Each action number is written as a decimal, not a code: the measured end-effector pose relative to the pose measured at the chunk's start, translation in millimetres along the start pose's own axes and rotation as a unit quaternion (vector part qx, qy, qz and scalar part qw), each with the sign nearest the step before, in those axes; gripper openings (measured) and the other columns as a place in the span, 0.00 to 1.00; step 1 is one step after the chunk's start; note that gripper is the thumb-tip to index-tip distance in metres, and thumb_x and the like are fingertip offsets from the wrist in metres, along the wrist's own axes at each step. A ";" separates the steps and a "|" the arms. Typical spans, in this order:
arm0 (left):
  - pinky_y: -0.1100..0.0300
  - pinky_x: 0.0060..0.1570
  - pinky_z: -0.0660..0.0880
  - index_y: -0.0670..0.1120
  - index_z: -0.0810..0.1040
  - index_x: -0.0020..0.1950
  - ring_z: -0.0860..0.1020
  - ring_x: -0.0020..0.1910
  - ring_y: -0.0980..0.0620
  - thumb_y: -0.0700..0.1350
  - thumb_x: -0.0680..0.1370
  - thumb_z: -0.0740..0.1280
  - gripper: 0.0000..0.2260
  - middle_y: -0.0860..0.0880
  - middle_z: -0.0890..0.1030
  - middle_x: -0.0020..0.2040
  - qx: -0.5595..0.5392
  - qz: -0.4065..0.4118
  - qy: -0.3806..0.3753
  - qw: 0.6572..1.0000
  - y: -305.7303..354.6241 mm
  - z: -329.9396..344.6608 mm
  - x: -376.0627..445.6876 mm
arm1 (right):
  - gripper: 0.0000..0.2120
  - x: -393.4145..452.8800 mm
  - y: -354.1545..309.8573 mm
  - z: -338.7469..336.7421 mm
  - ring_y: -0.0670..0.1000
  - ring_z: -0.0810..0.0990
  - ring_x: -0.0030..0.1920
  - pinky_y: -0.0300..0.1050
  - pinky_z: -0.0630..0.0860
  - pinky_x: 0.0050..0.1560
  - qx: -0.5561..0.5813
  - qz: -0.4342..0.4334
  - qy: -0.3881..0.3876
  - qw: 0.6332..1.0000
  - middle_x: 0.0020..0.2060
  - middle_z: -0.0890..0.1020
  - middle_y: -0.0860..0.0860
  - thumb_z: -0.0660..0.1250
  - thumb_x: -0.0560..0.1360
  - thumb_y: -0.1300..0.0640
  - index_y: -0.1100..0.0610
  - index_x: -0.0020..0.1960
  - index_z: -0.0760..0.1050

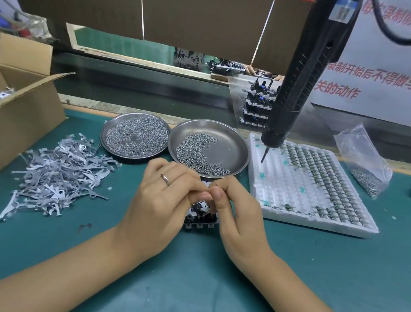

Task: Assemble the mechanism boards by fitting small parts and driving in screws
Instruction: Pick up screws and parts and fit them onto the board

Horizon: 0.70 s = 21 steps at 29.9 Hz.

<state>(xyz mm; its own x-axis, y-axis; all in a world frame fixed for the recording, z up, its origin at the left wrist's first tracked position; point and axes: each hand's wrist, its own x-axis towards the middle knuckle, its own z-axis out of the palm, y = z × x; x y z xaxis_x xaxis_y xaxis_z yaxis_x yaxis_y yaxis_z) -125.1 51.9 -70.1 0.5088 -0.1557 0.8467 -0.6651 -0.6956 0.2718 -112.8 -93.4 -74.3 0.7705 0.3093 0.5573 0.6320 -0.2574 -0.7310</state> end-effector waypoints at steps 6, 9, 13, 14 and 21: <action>0.53 0.52 0.63 0.44 0.81 0.45 0.77 0.44 0.50 0.47 0.77 0.65 0.08 0.51 0.81 0.44 0.088 -0.102 -0.044 0.990 -41.9 -18.2 16.1 | 0.12 2.6 4.3 -2.6 0.48 0.73 0.32 0.39 0.70 0.36 0.041 0.077 0.061 0.994 0.32 0.74 0.51 0.58 0.80 0.50 0.53 0.39 0.70; 0.51 0.54 0.60 0.47 0.83 0.49 0.77 0.48 0.44 0.47 0.78 0.66 0.07 0.47 0.82 0.48 0.209 -0.227 -0.069 0.949 -79.0 -30.5 18.2 | 0.11 4.7 4.4 -2.9 0.49 0.73 0.32 0.41 0.71 0.37 0.063 0.114 0.083 0.988 0.34 0.76 0.52 0.58 0.78 0.51 0.53 0.39 0.71; 0.53 0.55 0.55 0.53 0.83 0.56 0.71 0.57 0.43 0.50 0.79 0.63 0.10 0.51 0.80 0.57 0.248 -0.334 -0.113 0.902 -86.4 -29.8 15.8 | 0.12 4.1 3.3 -2.4 0.55 0.73 0.35 0.47 0.71 0.38 0.063 0.121 0.080 0.987 0.34 0.75 0.54 0.59 0.77 0.49 0.53 0.39 0.72; 0.54 0.54 0.56 0.53 0.83 0.56 0.71 0.57 0.43 0.50 0.79 0.63 0.10 0.51 0.80 0.57 0.236 -0.323 -0.094 0.912 -81.0 -29.3 16.8 | 0.12 4.0 3.5 -2.8 0.55 0.74 0.35 0.48 0.72 0.38 0.061 0.122 0.077 0.988 0.34 0.75 0.53 0.59 0.77 0.49 0.53 0.39 0.72; 0.71 0.48 0.71 0.47 0.83 0.52 0.79 0.43 0.60 0.48 0.71 0.71 0.11 0.54 0.82 0.44 -0.169 -0.189 -0.107 0.961 6.8 -14.0 14.1 | 0.09 5.0 0.4 -5.9 0.44 0.73 0.37 0.50 0.72 0.41 0.088 0.104 0.000 0.991 0.33 0.76 0.43 0.60 0.78 0.51 0.49 0.40 0.75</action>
<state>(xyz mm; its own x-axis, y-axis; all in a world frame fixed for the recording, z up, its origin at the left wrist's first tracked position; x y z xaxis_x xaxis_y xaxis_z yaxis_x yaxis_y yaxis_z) -130.0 54.8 -50.0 0.8258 -0.1030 0.5545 -0.5319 -0.4692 0.7049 -108.3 -97.4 -69.5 0.8829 0.2658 0.3871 0.4350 -0.1525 -0.8874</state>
